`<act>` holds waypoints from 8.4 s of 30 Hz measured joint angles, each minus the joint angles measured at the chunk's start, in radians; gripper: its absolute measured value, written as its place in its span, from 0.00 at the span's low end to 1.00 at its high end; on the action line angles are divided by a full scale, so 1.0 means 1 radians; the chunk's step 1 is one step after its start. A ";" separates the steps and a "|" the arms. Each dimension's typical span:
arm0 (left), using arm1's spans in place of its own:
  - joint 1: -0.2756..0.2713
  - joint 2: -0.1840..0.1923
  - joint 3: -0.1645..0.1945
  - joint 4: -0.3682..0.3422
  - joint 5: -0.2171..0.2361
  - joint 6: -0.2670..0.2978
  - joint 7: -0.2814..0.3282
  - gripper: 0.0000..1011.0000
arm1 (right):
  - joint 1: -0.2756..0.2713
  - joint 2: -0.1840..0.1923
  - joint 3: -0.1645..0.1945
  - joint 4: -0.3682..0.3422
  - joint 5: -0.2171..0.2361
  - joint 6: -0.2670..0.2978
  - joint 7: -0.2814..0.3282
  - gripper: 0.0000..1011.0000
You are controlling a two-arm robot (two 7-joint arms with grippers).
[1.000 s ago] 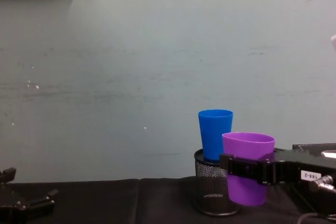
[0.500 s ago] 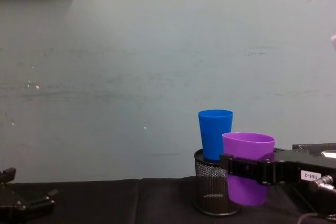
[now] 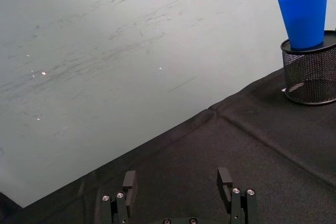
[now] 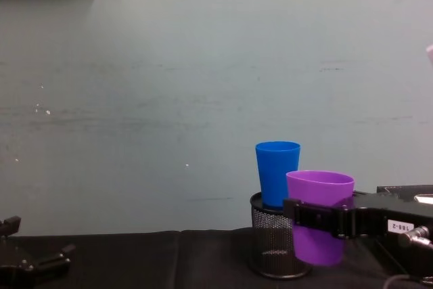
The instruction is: Pick up one cup with a gripper and tap it against the other cup.
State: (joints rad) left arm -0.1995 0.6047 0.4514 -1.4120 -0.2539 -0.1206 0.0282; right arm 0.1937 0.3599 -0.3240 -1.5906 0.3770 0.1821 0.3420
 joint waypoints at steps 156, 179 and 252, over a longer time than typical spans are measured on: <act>0.000 0.000 0.000 0.000 0.000 0.000 0.000 0.99 | 0.153 -0.105 0.022 0.204 -0.069 0.024 -0.095 0.71; 0.000 0.000 0.000 0.000 0.000 0.000 0.000 0.99 | 0.290 -0.172 -0.005 0.364 -0.094 0.056 -0.072 0.71; 0.000 0.000 0.000 0.000 0.000 0.000 0.000 0.99 | 0.307 -0.185 -0.003 0.382 -0.107 0.049 -0.073 0.71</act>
State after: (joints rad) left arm -0.1995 0.6047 0.4513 -1.4120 -0.2539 -0.1205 0.0283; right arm 0.5005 0.1751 -0.3268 -1.2084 0.2698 0.2315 0.2692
